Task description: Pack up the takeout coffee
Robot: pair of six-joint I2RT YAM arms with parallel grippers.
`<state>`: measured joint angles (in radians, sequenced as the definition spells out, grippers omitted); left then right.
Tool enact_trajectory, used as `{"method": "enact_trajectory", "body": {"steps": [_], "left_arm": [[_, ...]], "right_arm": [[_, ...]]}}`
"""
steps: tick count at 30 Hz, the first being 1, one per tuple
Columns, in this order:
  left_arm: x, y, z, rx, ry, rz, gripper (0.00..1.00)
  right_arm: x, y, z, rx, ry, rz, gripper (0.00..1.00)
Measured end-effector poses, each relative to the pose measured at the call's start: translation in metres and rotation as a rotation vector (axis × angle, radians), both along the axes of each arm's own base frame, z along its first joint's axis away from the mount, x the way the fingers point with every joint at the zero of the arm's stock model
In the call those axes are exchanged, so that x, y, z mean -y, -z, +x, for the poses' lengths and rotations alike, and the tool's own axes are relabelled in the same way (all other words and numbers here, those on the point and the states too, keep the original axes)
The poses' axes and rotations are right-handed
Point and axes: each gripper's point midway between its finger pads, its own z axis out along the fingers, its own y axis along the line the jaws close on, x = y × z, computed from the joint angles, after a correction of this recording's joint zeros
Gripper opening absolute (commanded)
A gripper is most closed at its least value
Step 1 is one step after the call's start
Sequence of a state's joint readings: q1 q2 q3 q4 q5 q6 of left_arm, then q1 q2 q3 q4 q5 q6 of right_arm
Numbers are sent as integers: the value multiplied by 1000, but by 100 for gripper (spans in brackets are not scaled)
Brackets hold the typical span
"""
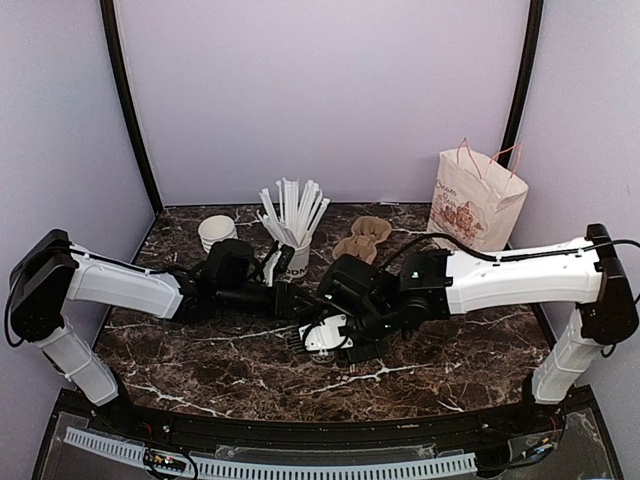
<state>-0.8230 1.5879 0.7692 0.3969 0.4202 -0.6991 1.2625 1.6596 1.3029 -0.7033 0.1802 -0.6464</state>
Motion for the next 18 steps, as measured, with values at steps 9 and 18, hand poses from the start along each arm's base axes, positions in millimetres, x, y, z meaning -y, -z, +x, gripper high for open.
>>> {"method": "enact_trajectory", "body": {"steps": [9,18], "left_arm": [[-1,1,-1,2,-5,-16,45],[1,3,2,16,-8,-30,33]], "right_arm": [[-7,7,-2,17,-11,-7,26],[-9,22,3,103,-26,75,0]]}}
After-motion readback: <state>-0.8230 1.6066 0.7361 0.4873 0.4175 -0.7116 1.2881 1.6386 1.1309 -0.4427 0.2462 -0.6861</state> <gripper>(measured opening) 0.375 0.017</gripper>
